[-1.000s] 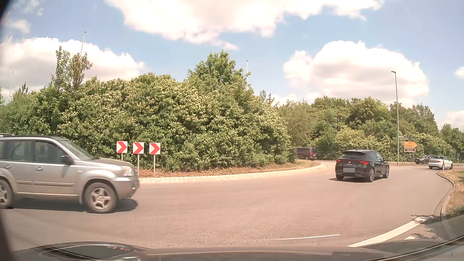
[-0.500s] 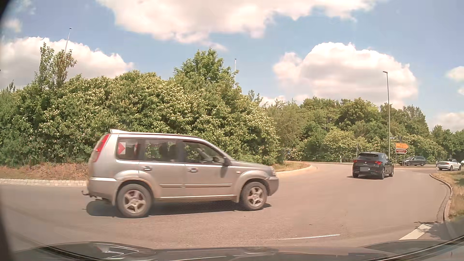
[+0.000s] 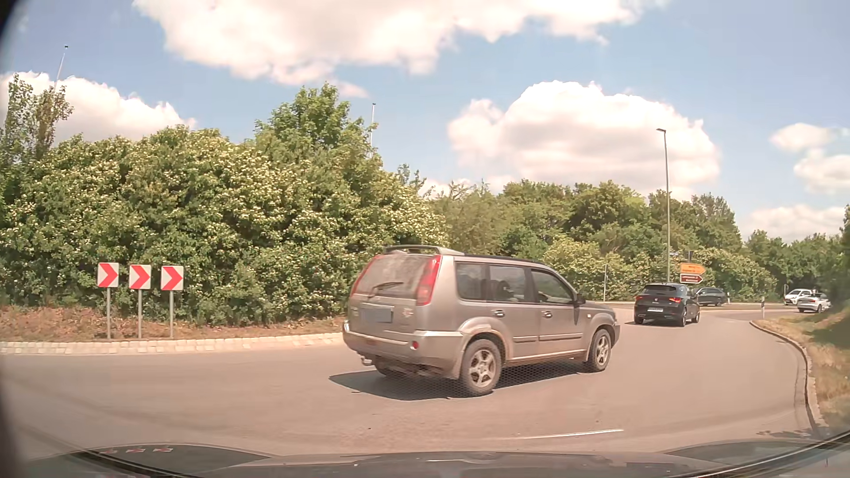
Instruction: Follow the waypoints while adhering to traffic rules and regulations
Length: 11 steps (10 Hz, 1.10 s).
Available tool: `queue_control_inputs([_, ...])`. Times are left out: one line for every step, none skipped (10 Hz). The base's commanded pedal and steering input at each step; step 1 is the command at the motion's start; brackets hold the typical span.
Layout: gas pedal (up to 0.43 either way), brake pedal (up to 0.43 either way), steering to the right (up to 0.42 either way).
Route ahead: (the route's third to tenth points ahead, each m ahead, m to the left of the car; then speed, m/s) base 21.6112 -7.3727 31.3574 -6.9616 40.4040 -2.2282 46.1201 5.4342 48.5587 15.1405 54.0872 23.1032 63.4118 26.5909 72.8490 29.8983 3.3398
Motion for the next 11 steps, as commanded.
queue_control_inputs([0.52, 0.012, 0.401])
queue_control_inputs([0.52, 0.012, 0.41])
queue_control_inputs([0.52, 0.012, 0.411])
queue_control_inputs([0.52, 0.012, 0.41])
queue_control_inputs([0.52, 0.012, 0.405])
queue_control_inputs([0.52, 0.012, 0.395])
queue_control_inputs([0.512, 0.012, 0.383])
queue_control_inputs([0.512, 0.012, 0.359])
queue_control_inputs([0.488, 0.012, 0.335])
queue_control_inputs([0.48, 0.018, 0.305])
queue_control_inputs([0.469, 0.018, 0.282])
